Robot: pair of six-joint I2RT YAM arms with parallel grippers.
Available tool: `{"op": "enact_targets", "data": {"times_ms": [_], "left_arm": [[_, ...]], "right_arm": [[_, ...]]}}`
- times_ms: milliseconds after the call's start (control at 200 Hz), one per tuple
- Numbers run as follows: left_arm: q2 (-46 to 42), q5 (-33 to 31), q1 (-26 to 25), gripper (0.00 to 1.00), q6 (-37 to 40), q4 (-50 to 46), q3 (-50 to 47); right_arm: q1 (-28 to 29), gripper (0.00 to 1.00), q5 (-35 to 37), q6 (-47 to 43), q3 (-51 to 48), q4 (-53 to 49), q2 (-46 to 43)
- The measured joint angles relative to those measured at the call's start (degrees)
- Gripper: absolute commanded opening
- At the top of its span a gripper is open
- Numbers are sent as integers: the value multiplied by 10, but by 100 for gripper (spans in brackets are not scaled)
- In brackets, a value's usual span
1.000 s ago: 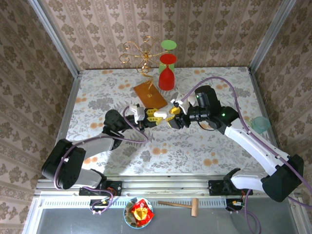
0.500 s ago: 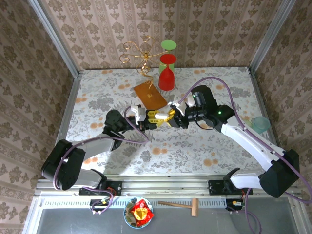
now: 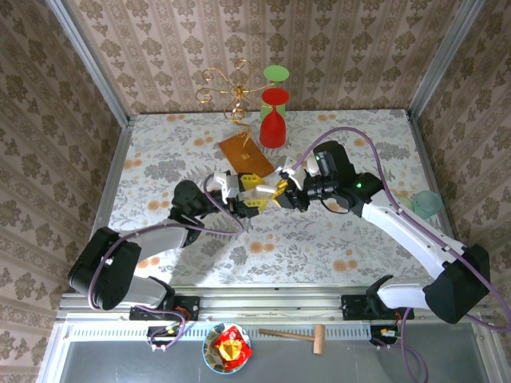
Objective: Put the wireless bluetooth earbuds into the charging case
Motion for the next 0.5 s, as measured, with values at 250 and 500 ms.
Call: {"op": "enact_targets", "data": {"times_ms": [250,500], "left_arm": [[-19,-56,1,79,87,-70,-33],[-81,-113,0,99,210,-243,-31]], "right_arm": [[-63,10,54,120,-60,55,15],[-107,10,94,283,-115,94,55]]}}
